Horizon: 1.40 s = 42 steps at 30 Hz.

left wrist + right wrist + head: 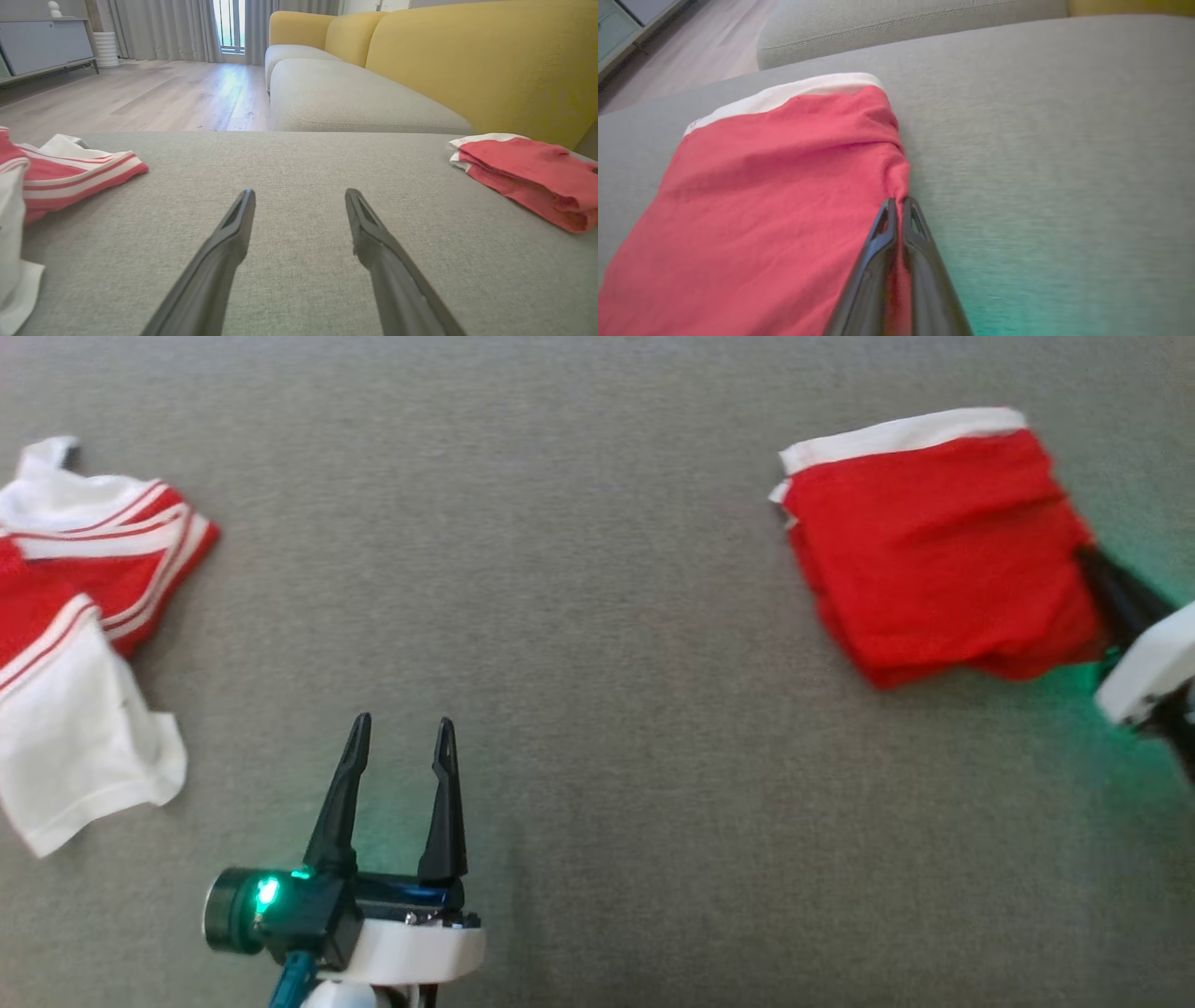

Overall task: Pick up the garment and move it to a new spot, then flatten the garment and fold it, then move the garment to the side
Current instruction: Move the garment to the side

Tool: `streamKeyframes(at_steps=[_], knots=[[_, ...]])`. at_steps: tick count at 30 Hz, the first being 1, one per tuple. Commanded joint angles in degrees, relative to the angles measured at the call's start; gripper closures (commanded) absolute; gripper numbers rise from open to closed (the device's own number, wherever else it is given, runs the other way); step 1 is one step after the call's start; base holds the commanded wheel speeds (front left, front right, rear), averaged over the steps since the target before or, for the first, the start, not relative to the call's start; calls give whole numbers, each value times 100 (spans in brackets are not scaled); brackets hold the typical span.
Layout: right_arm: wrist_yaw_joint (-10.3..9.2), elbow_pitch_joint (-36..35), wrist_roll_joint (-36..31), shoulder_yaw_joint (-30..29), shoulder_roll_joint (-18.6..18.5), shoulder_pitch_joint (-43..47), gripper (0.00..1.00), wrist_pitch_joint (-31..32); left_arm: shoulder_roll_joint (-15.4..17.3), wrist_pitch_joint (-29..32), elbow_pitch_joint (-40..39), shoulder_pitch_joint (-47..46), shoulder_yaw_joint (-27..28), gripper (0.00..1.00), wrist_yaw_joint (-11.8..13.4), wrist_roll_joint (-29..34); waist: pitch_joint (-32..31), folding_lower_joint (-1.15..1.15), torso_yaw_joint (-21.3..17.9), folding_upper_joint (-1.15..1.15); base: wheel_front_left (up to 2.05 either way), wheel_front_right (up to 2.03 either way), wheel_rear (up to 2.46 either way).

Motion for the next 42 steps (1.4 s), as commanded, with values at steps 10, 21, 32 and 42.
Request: streamKeyframes(at_steps=[10, 21, 32, 42], knots=[[-5, 229, -249, -98, -1331, -362, 100, -257, -9, -30, -225, -562, 279, 0, -156, 288, 672, 1, -503, 0, 0, 0, 0], [-5, 783, -648, -439, -1673, -727, 100, -499, -9, -30, -216, -852, 385, 0, -320, 429, 1000, 1, -638, 0, 0, 0, 0], [-5, 1887, -1798, -1011, -1435, -1065, 84, -498, -9, -30, -183, -902, 268, 0, -258, 316, 952, 1, -544, 0, 0, 0, 0], [-5, 2426, -3166, -1535, -822, -1408, 0, -1127, -9, -30, -108, -876, 197, 0, -180, 161, 445, 1, -442, 0, 0, 0, 0]])
